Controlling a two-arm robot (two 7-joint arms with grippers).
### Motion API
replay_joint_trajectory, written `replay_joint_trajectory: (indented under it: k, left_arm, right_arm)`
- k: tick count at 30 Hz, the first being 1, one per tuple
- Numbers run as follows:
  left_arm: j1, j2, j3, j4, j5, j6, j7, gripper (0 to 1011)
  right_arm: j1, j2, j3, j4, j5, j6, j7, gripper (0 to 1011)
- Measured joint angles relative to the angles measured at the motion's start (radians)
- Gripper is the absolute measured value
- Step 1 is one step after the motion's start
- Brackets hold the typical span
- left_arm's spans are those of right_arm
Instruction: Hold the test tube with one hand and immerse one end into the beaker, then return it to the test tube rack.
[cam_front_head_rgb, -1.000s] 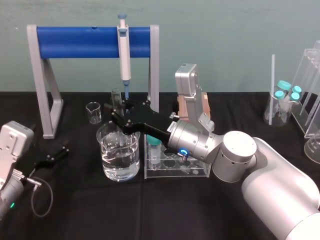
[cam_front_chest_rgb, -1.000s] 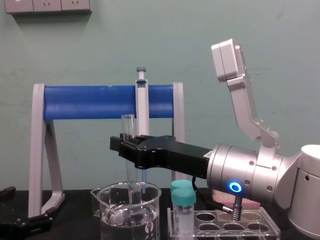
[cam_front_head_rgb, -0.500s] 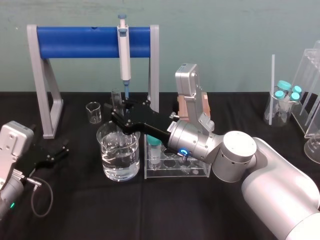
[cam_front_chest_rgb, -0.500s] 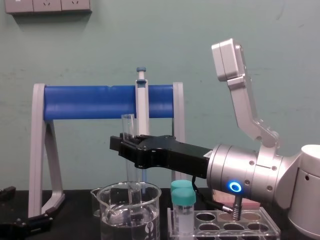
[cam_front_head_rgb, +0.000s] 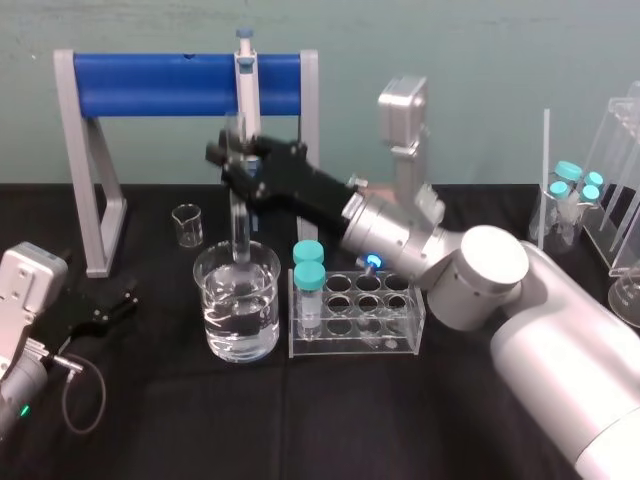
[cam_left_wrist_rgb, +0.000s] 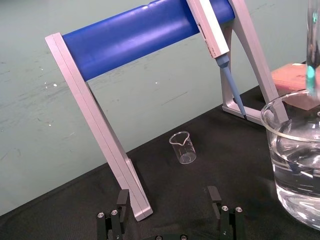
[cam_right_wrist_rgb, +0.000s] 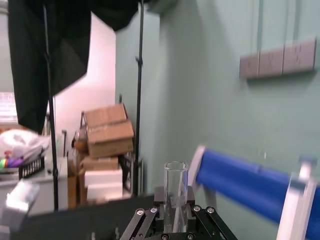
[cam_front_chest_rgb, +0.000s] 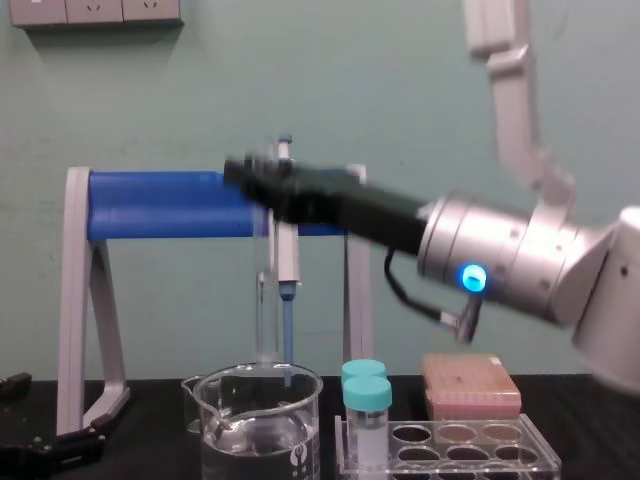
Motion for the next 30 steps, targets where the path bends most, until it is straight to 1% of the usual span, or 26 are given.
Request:
replay_joint_trajectory:
  k: [4, 5, 8, 9, 11, 14, 18, 21, 25, 26, 30]
  left_arm:
    - [0.0, 0.0, 0.0, 0.0, 0.0, 0.0, 0.0, 1000]
    - [0.0, 0.0, 0.0, 0.0, 0.0, 0.0, 0.0, 1000]
    - [0.0, 0.0, 0.0, 0.0, 0.0, 0.0, 0.0, 1000]
    - [0.0, 0.0, 0.0, 0.0, 0.0, 0.0, 0.0, 1000]
    - [0.0, 0.0, 0.0, 0.0, 0.0, 0.0, 0.0, 1000]
    - [0.0, 0.0, 0.0, 0.0, 0.0, 0.0, 0.0, 1000]
    - [0.0, 0.0, 0.0, 0.0, 0.0, 0.0, 0.0, 1000]
    - [0.0, 0.0, 0.0, 0.0, 0.0, 0.0, 0.0, 1000]
    - [0.0, 0.0, 0.0, 0.0, 0.0, 0.0, 0.0, 1000]
    - [0.0, 0.0, 0.0, 0.0, 0.0, 0.0, 0.0, 1000]
    - [0.0, 0.0, 0.0, 0.0, 0.0, 0.0, 0.0, 1000]
  right_arm:
    - [-0.005, 0.016, 0.02, -0.065, 0.018, -0.016, -0.003, 226]
    - [-0.01, 0.025, 0.03, -0.095, 0.023, -0.022, -0.01, 226]
    - [-0.023, 0.047, 0.05, -0.144, 0.029, -0.029, -0.032, 226]
    - [-0.023, 0.047, 0.05, -0.144, 0.029, -0.029, -0.032, 226]
    - [-0.041, 0.074, 0.072, -0.187, 0.025, -0.032, -0.068, 225]
    - [-0.064, 0.105, 0.098, -0.225, 0.012, -0.032, -0.107, 226]
    - [-0.095, 0.136, 0.124, -0.263, -0.004, -0.023, -0.148, 226]
    - [-0.14, 0.168, 0.155, -0.302, -0.02, -0.006, -0.192, 226]
    - [-0.175, 0.186, 0.172, -0.326, -0.029, 0.008, -0.213, 226]
    - [-0.201, 0.197, 0.183, -0.339, -0.031, 0.02, -0.221, 226]
    - [-0.231, 0.209, 0.191, -0.351, -0.032, 0.035, -0.224, 226]
